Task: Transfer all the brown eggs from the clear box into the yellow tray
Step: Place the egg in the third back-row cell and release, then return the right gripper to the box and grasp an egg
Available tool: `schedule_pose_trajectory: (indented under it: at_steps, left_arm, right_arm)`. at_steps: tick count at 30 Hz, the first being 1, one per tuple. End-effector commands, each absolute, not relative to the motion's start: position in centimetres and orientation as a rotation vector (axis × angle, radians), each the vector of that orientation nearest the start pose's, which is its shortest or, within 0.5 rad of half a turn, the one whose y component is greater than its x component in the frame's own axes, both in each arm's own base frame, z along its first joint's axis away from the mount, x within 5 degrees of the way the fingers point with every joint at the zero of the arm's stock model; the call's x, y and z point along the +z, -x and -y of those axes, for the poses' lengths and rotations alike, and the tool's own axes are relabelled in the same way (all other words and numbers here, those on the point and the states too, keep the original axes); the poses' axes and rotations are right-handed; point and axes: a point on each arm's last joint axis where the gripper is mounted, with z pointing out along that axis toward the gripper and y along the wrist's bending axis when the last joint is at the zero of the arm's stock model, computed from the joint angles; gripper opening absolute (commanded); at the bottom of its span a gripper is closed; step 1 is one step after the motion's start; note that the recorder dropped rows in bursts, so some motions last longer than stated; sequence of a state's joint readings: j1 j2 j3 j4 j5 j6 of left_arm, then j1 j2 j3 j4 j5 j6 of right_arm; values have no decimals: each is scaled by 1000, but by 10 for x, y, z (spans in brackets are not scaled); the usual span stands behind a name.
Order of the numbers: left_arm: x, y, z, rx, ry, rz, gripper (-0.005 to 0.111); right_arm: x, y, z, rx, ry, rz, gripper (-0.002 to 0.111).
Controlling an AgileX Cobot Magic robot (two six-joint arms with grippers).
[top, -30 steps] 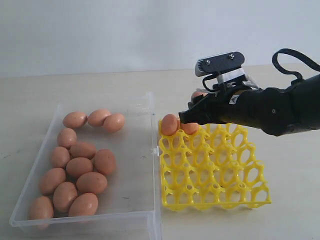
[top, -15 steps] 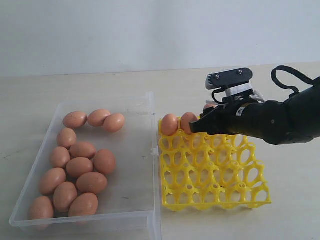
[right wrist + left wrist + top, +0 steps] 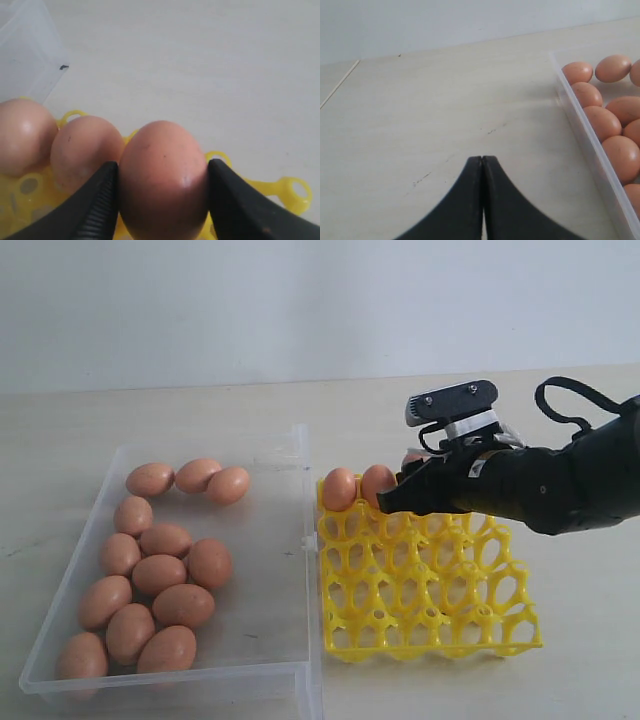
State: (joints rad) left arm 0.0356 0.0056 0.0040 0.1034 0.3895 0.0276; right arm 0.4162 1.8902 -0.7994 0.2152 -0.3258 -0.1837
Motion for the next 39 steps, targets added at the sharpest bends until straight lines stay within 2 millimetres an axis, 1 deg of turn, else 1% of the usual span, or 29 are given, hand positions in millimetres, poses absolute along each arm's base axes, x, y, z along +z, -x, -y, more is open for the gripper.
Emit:
schedule_pose_trajectory:
  at_steps: [1, 3, 4, 8, 10, 13, 15, 18, 20, 22, 23, 27, 29, 32, 35, 37, 39]
  left_arm:
    - [179, -52, -5, 135, -57, -1863, 0]
    - [179, -52, -5, 135, -57, -1863, 0]
    - [179, -52, -5, 135, -57, -1863, 0]
    - [179, -52, -5, 135, -57, -1863, 0]
    - [179, -52, -5, 135, -57, -1863, 0]
    - [179, -52, -5, 135, -57, -1863, 0]
    - [179, -52, -5, 135, -57, -1863, 0]
    - [179, -52, -5, 135, -57, -1863, 0]
    - [179, -52, -5, 135, -57, -1863, 0]
    - [179, -52, -5, 135, -57, -1863, 0]
    - [179, -52, -5, 135, -57, -1863, 0]
    - [179, -52, -5, 135, -57, -1863, 0]
    - [179, -52, -5, 135, -57, -1863, 0]
    - [179, -52, -5, 135, -57, -1863, 0]
    - [179, -52, -5, 135, -57, -1863, 0]
    - [179, -52, -5, 135, -57, -1863, 0]
    - [179, -52, -5, 135, -57, -1863, 0]
  right_arm:
    - [122, -323, -134, 157, 405, -2210, 53]
    - [122, -322, -134, 157, 408, -2214, 61]
    - [122, -322, -134, 157, 409, -2217, 63]
    - [131, -319, -134, 166, 416, -2228, 63]
    - [144, -317, -133, 175, 413, -2211, 63]
    - [176, -313, -133, 197, 397, -2127, 60]
    - [200, -309, -140, 226, 421, -2080, 58]
    - [229, -308, -162, 267, 534, -2079, 55]
    - [242, -309, -181, 294, 609, -2103, 55]
    - [247, -311, -201, 318, 680, -2140, 55]
    - [248, -312, -213, 330, 717, -2157, 55]
    - [240, -320, -254, 387, 802, -2229, 55]
    - [232, -326, -273, 399, 842, -2244, 55]
    - [219, -334, -295, 408, 883, -2258, 55]
    - [205, -344, -308, 411, 891, -2288, 55]
    - [194, -350, -313, 424, 856, -2332, 55]
    - [186, -353, -317, 422, 863, -2366, 55]
